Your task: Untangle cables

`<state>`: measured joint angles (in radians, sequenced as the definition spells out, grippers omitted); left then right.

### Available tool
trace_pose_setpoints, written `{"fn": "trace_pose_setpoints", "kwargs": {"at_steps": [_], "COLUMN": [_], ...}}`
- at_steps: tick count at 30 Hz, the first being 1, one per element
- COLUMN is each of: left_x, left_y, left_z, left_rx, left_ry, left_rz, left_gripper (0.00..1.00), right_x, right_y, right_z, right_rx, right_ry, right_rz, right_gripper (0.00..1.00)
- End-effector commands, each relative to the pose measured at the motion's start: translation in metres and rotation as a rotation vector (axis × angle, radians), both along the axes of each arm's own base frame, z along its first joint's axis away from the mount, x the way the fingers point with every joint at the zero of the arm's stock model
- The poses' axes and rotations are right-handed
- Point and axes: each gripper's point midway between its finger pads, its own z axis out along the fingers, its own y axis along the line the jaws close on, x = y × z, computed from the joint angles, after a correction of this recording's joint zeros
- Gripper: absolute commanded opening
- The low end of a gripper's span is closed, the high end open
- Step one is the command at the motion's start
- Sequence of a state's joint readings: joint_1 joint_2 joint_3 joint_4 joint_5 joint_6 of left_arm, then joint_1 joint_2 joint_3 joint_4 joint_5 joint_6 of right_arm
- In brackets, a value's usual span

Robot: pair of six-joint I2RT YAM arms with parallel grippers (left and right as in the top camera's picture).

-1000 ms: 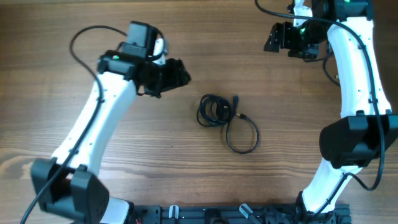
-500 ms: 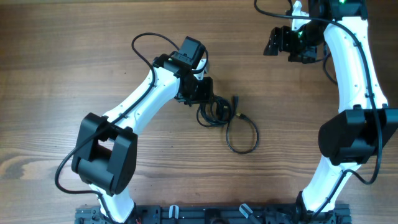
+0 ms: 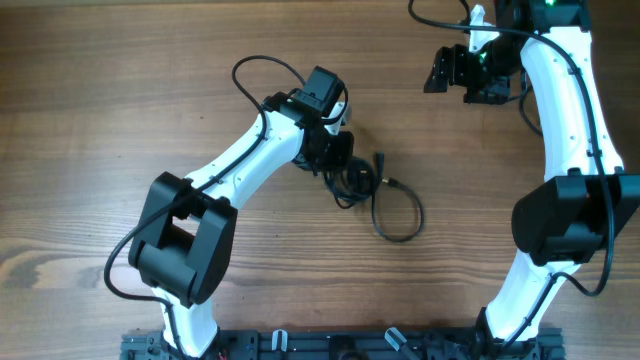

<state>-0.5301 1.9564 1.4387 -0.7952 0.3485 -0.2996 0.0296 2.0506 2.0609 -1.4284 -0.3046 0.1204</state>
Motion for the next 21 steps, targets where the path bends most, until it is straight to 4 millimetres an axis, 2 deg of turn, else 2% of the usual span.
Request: {"fn": "trace_pose_setpoints", "kwargs": {"at_steps": [1,3,6,8,12,14,18,21], "left_x": [0.013,0.021,0.016,0.014,0.024,0.033,0.062,0.077], "left_y": [-0.003,-0.01,-0.013,-0.011,-0.01,-0.015,0.005,0.021], "left_z": [0.037,0.092,0.155,0.167,0.177,0.196,0.211,0.218], "left_rx": [-0.086,-0.218,-0.37,-0.401,-0.453,-0.556,-0.628,-0.669], "left_ry": [-0.059,-0.138,-0.221,-0.225,-0.207,-0.219,-0.182,-0.153], "left_rz": [0.007,0.0,-0.028,-0.013,0.073,0.075,0.269,0.385], "left_gripper": [0.04,0.04,0.04,0.04,0.04,0.04,0.04,0.04], "right_x": [-0.001,-0.002,-0.002,-0.002,0.0,0.0,-0.001,-0.002], "right_y": [0.003,0.008,0.009,0.009,0.02,0.028,0.03,0.041], "right_z": [-0.011,-0.011,-0.011,-0.011,-0.007,-0.003,-0.002,0.003], "right_rx": [-0.007,-0.008,-0.005,0.0,0.06,0.106,0.116,0.176], "right_ry": [0.035,0.035,0.042,0.041,0.02,0.001,-0.009,-0.029], "right_rz": [-0.003,0.005,-0.015,-0.012,0.035,0.088,0.114,0.169], "right_gripper": [0.83,0.83,0.83,0.83,0.83,0.83,0.83,0.83]}}
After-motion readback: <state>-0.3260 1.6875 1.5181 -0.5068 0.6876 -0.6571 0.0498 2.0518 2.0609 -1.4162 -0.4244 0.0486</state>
